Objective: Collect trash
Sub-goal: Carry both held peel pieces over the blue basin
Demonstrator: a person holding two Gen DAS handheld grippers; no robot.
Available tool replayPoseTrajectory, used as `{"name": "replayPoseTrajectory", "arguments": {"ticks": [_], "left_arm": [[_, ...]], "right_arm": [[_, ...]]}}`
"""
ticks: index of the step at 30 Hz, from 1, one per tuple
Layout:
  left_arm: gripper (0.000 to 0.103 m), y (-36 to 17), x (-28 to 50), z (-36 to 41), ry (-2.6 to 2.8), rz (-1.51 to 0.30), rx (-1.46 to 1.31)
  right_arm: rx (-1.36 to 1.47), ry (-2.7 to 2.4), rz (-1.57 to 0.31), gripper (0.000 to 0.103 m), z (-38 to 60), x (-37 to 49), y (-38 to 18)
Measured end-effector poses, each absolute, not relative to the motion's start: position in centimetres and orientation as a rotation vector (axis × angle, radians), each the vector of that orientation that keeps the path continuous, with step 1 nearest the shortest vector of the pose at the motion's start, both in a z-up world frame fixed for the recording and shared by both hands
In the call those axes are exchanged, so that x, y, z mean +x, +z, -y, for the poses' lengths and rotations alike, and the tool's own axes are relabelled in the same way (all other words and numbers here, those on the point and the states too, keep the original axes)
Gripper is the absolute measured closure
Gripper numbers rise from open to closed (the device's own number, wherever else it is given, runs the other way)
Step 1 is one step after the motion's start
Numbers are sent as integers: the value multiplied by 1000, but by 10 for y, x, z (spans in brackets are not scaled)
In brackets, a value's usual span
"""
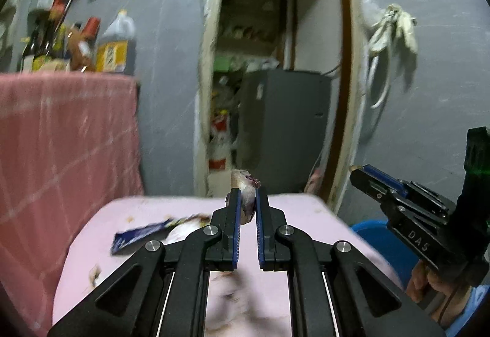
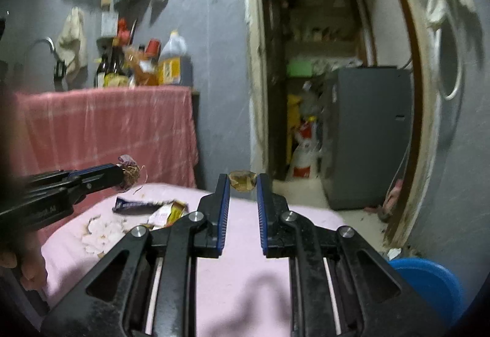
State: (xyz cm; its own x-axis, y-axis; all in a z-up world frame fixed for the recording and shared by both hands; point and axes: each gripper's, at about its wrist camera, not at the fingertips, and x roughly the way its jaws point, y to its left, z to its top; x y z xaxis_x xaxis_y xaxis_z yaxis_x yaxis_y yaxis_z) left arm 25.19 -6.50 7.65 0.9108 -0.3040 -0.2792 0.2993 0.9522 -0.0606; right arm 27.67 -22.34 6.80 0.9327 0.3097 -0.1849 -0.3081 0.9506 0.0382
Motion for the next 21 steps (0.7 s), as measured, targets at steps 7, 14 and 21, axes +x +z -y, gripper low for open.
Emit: {"name": "replayPoseTrajectory", "arguments": {"ticks": [7,14,21], "left_arm": [[96,97,241,107,-391,-208,11],[96,101,246,161,-492,-226,10],[96,92,259,213,-588,-309,24]], "right_arm": [[36,218,-96,86,269,246,87],[102,93,-59,86,325,224,97],[182,-15,-137,86,370,225,84]]}}
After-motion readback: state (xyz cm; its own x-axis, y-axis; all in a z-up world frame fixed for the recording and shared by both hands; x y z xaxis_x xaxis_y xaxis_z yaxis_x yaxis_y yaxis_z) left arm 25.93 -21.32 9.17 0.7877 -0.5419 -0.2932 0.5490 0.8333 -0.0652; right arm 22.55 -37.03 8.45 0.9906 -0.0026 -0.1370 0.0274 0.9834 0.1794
